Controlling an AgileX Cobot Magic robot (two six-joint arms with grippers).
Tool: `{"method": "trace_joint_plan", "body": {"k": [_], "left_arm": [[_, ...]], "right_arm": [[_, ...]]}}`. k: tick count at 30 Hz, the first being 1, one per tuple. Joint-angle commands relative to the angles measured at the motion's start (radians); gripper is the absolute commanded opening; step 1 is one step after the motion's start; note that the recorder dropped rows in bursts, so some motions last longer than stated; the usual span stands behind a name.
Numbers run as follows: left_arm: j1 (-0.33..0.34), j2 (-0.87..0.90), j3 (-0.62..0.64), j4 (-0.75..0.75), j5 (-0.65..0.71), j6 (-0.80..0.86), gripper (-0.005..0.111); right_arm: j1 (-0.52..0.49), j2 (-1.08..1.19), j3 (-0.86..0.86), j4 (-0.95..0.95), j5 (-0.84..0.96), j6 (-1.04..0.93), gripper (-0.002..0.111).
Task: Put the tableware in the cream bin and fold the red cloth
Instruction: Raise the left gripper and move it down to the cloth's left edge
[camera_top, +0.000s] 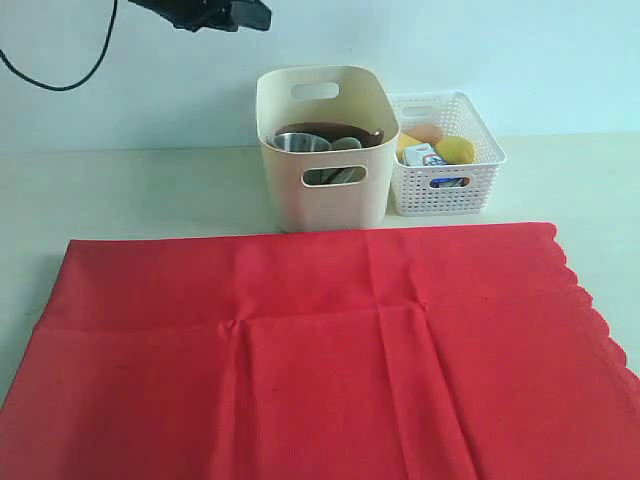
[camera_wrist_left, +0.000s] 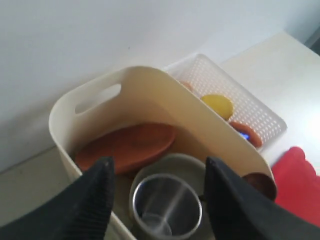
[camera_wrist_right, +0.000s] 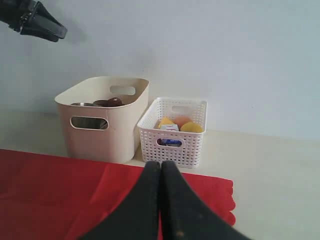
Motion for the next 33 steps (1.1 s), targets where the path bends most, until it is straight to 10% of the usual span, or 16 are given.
{"method": "trace_joint_plan", "body": {"k": [1,6,33], "left_arm": [[0.024,-0.031,-0.004,0.149,0.182,-0.137,0.053],[0.039,-0.033,0.002,0.199,0.37,-0.214,0.053],[0.162,-0.308,0.746,0.282,0.238,-0.18,0.052]], "right_arm": [[-0.007,-0.005,0.005,0.0,-0.005,-0.001,0.0],[-0.007,-0.005,0.005,0.0,-0.005,-0.001,0.0],[-0.007,-0.005,0.005,0.0,-0.005,-0.001,0.0]]}}
